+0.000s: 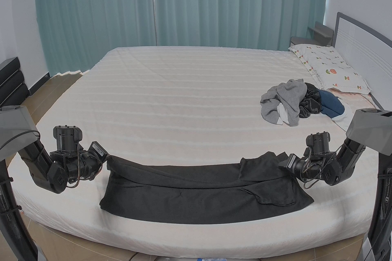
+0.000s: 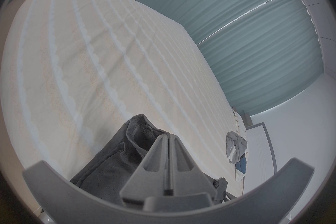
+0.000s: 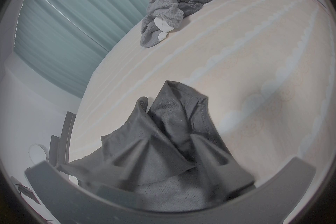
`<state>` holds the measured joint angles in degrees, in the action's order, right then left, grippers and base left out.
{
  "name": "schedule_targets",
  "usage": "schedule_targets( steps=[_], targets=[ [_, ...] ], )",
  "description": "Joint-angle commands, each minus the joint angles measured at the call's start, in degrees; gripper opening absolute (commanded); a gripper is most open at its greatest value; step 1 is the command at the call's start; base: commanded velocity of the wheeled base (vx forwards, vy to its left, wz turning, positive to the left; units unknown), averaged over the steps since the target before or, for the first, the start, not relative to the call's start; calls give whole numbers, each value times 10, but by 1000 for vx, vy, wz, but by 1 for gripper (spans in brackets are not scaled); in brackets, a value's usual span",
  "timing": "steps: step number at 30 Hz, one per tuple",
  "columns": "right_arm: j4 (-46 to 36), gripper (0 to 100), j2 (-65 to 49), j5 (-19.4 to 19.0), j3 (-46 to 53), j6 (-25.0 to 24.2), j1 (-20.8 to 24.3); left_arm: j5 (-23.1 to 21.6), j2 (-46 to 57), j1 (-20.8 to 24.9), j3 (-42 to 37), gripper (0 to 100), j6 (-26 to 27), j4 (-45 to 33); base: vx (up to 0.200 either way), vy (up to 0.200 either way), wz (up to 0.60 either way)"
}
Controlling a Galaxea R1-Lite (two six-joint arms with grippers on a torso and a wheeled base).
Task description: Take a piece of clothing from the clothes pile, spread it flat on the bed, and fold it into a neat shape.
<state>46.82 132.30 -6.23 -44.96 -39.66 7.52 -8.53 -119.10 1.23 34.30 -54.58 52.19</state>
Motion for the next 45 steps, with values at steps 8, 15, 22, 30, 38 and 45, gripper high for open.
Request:
schedule_targets(
  steps=[8, 15, 22, 30, 38, 45],
  targets=[
    [5, 0, -7, 0, -5, -5, 0, 1, 4, 0, 6, 0, 0, 0, 0, 0, 0],
    [-2, 0, -14, -1, -31, -10, 0, 4, -3, -3, 40, 0, 2, -4, 0, 0, 0],
    [-6, 0, -15, 3, -90, -13, 1, 7, -14, -8, 88, 0, 3, -5, 0, 0, 0],
    [-38, 0, -10, 4, -160, -21, -6, 8, -26, -12, 147, 0, 3, -31, 0, 0, 0],
    [-53, 0, 7, 4, -202, -30, -8, 7, -50, -25, 165, 0, 0, -26, 0, 0, 0],
    [-53, 0, 13, 4, -213, -55, -15, 4, -45, -38, 166, 0, -4, -24, 0, 0, 0]
  ],
)
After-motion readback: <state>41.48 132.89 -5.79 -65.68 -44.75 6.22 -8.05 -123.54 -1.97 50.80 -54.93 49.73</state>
